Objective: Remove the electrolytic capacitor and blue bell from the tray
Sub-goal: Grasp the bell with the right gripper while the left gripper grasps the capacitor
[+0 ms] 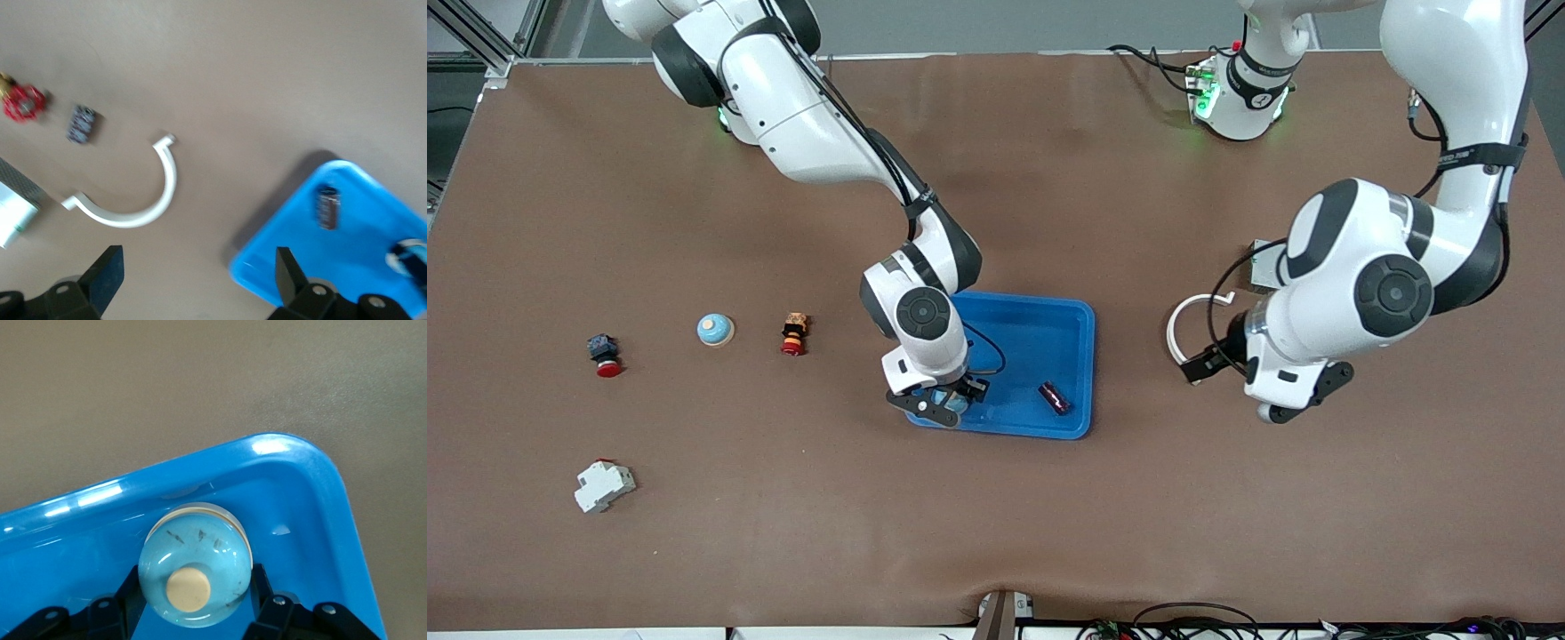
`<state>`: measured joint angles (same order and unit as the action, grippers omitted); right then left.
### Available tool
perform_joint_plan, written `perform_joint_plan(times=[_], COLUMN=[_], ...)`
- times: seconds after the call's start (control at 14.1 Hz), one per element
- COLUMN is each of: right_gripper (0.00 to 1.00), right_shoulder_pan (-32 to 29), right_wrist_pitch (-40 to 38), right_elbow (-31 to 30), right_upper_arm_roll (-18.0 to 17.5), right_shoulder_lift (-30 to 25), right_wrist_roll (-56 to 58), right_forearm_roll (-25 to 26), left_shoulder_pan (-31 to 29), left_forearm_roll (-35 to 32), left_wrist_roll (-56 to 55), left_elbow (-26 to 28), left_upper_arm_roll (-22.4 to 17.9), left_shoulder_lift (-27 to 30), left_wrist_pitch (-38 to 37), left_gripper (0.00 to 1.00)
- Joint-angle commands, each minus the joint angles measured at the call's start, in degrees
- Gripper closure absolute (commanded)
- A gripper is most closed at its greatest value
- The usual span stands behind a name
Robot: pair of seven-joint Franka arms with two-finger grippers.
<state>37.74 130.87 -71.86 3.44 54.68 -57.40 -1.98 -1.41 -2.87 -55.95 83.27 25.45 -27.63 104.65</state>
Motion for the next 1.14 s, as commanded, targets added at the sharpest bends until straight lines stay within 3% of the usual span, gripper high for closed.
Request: perform_joint_plan(times=[0.0, 0.28, 0.71, 0.85, 1.06], right_gripper=[1.0, 1.0, 1.0, 1.0, 1.0], right_shoulder_pan=[0.7, 1.1, 0.5, 0.7, -0.2], right_wrist_pitch=[-1.5, -1.9, -1.3, -2.4, -6.1], right_elbow=[1.8, 1.8, 1.8, 1.8, 2.4], right_upper_arm_roll=[0.4, 0.3, 0.4, 0.4, 0.2], right_shoulder_lift=[-0.2, -1.0, -0.6, -1.3, -3.2], right_wrist_roll=[-1.7, -1.8, -1.7, -1.7, -0.3], right_forearm_roll=[0.7, 0.2, 0.2, 0.2, 0.0], left_shoulder_pan=[3.2, 6.6, 10.9, 12.8, 17.6], left_forearm_roll=[0.9, 0.8, 0.6, 0.4, 0.4], left_wrist_roll=[-8.9, -20.8, -35.6, -36.9, -38.3], left_elbow=[-5.0, -5.0, -5.1, -5.1, -5.1], left_upper_arm_roll=[0.2, 0.2, -0.2, -1.7, -7.0], left_shoulder_lift=[-3.0, -5.8, -11.4, -12.9, -15.5], left_wrist_pitch=[-0.2, 8.2, 29.0, 33.2, 36.8], left_gripper=[0.0, 0.0, 0.0, 0.0, 0.0])
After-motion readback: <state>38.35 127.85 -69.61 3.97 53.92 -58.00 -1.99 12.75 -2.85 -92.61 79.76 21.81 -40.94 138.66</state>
